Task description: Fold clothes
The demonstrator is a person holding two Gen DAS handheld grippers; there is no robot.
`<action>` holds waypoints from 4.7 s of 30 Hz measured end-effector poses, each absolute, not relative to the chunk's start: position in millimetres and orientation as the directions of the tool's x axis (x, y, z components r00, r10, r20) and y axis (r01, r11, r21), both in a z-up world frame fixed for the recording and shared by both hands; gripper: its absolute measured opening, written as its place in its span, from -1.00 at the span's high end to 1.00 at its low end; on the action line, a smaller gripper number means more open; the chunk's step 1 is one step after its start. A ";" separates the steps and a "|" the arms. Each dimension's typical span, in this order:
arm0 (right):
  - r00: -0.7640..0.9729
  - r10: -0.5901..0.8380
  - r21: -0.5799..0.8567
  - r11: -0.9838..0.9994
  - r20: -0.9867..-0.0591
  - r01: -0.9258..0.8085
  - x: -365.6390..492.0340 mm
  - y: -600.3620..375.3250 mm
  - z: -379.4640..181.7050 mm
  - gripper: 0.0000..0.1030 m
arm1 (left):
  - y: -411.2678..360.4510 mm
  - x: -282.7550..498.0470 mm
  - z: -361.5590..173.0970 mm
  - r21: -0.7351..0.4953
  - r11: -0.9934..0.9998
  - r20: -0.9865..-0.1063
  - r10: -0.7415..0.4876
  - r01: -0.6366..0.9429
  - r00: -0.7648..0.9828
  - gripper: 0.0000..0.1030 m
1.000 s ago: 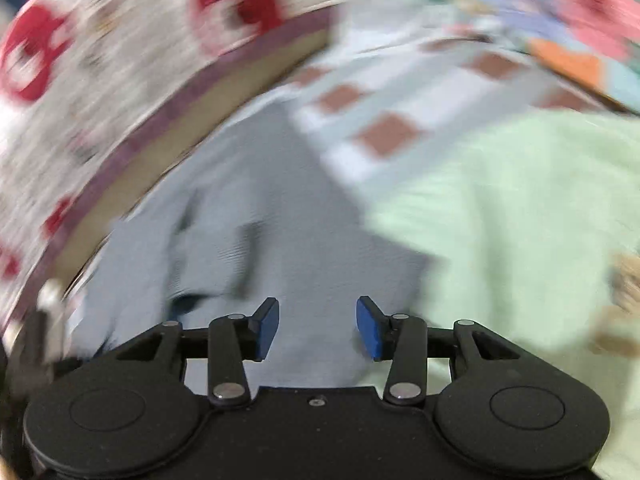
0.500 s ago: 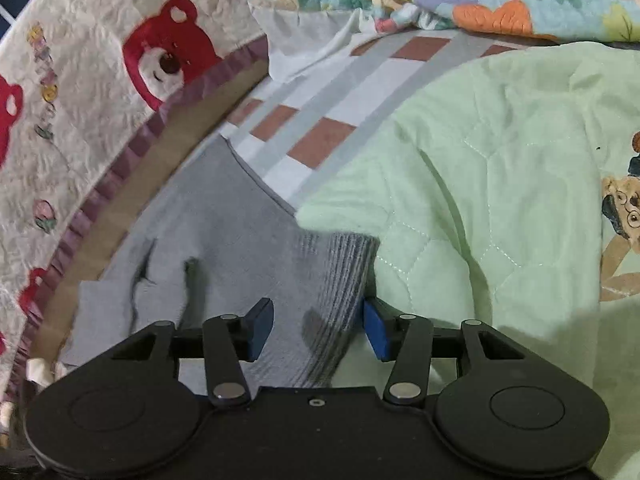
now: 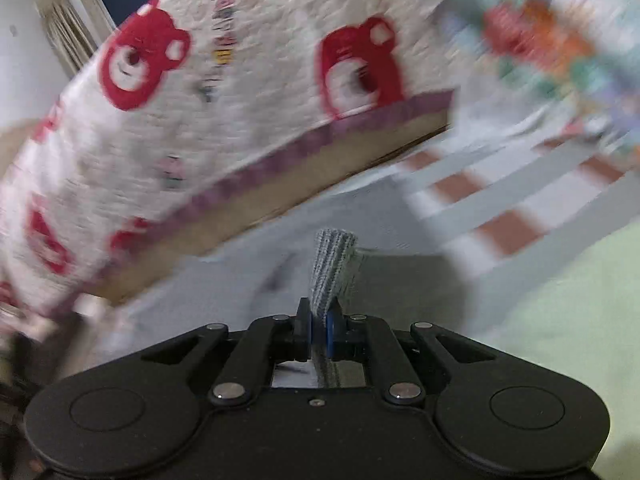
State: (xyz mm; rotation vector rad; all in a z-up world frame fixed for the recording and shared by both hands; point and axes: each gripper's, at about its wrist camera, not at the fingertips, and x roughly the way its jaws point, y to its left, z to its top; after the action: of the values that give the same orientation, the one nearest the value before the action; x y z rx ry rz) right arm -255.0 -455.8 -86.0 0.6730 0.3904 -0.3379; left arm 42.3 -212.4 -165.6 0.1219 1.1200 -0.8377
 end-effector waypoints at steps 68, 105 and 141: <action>0.577 -0.015 0.161 0.954 -0.817 0.253 103.0 -539.3 -138.0 -0.10 | -198.7 60.7 -202.5 -0.555 0.631 -0.759 -0.651 0.542 -0.019 0.83; 0.499 0.430 0.326 0.902 -0.752 -0.284 -28.9 -297.0 -119.2 0.05 | 5.1 141.6 -167.3 -0.415 0.909 -0.884 -0.412 0.035 0.221 -0.62; 0.317 0.597 0.359 0.743 -0.737 -0.565 -110.9 -266.3 -121.8 0.81 | -33.8 128.4 -195.5 -0.348 0.915 -0.920 -0.375 0.203 0.114 -0.10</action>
State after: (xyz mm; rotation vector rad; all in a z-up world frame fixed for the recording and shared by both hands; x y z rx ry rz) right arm -110.9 -266.3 -121.8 0.0368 0.9862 0.7654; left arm 128.4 -33.8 -195.5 -0.1476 1.3942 -0.4260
